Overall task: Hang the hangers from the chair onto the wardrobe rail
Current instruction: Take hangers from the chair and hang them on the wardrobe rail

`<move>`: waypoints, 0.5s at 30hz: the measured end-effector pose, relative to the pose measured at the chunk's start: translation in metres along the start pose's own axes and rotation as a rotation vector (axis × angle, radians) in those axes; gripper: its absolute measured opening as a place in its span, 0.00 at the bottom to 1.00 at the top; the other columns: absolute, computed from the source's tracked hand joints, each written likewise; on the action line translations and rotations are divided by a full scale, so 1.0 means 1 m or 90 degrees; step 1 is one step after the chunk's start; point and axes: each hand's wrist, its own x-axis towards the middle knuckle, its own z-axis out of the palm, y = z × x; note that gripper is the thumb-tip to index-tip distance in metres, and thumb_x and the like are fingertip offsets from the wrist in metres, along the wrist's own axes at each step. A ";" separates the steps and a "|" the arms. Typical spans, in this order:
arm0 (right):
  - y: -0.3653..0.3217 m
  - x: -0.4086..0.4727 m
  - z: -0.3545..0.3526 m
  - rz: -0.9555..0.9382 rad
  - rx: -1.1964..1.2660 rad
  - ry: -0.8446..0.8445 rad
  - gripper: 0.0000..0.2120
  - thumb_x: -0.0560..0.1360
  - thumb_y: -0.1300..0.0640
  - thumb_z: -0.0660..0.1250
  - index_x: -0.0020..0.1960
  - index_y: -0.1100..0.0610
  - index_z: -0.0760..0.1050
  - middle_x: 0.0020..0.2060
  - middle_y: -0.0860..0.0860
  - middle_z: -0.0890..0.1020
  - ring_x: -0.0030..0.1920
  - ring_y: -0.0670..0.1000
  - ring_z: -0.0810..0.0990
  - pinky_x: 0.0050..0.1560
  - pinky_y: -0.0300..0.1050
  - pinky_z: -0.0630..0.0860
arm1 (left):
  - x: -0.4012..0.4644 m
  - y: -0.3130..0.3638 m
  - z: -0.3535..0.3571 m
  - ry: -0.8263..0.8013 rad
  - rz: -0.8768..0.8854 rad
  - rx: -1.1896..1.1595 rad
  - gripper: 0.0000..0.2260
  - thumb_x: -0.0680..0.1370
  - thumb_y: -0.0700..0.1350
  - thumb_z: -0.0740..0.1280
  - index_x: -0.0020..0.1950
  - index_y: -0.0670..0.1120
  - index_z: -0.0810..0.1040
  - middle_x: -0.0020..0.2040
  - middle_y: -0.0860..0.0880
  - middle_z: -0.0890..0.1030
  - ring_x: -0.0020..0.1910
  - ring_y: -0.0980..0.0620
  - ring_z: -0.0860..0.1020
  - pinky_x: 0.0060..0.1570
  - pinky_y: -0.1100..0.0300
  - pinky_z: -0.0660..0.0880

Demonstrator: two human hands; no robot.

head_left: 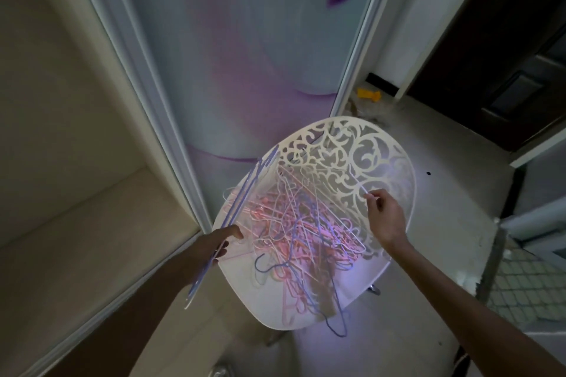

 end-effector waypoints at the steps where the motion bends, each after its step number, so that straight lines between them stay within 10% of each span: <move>1: -0.009 -0.004 -0.006 0.005 0.030 -0.015 0.11 0.79 0.56 0.59 0.52 0.61 0.76 0.39 0.58 0.80 0.41 0.58 0.77 0.42 0.47 0.69 | -0.009 0.002 -0.006 -0.004 -0.003 -0.004 0.27 0.45 0.57 0.70 0.40 0.48 0.73 0.37 0.51 0.69 0.33 0.55 0.66 0.33 0.63 0.62; 15: -0.231 -0.095 -0.006 -0.046 0.106 -0.483 0.18 0.76 0.66 0.62 0.28 0.60 0.69 0.21 0.55 0.69 0.15 0.45 0.64 0.18 0.32 0.57 | -0.193 -0.021 -0.160 0.075 -0.084 -0.116 0.21 0.64 0.61 0.68 0.30 0.42 0.75 0.26 0.46 0.72 0.21 0.51 0.68 0.24 0.64 0.66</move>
